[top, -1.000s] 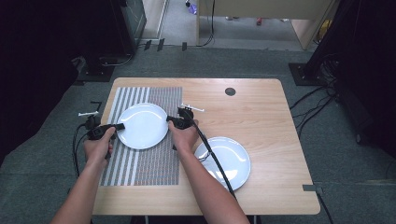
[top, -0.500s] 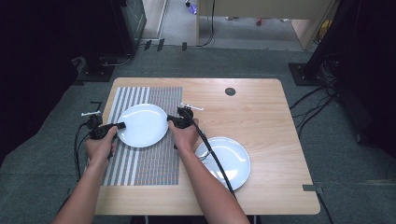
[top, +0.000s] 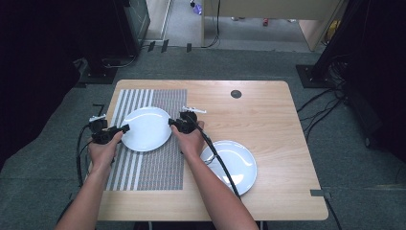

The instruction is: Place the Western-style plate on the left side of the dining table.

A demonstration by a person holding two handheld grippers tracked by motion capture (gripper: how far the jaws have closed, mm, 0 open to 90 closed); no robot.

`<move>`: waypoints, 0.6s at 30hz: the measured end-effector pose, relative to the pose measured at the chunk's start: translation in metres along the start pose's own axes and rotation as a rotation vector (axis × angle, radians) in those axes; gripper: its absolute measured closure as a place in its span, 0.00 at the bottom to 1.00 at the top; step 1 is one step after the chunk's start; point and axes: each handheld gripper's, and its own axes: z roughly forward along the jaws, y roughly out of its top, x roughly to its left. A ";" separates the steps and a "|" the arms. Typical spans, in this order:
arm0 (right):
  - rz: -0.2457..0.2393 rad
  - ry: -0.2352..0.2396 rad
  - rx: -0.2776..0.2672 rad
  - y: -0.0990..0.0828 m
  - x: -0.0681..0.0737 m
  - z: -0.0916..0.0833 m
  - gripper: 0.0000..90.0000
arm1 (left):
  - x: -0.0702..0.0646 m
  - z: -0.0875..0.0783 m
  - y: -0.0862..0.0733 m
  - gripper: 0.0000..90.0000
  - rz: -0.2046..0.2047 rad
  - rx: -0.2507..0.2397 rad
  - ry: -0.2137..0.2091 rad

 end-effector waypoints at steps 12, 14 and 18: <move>-0.190 0.005 -0.007 0.012 0.006 -0.031 0.44 | -0.017 -0.031 0.004 0.18 0.041 -0.026 0.016; -0.208 0.013 -0.002 0.014 0.006 -0.040 0.41 | -0.021 -0.036 0.003 0.17 0.056 -0.036 0.000; -0.228 0.027 -0.013 0.019 0.003 -0.064 0.36 | -0.027 -0.044 -0.001 0.15 0.065 -0.054 -0.022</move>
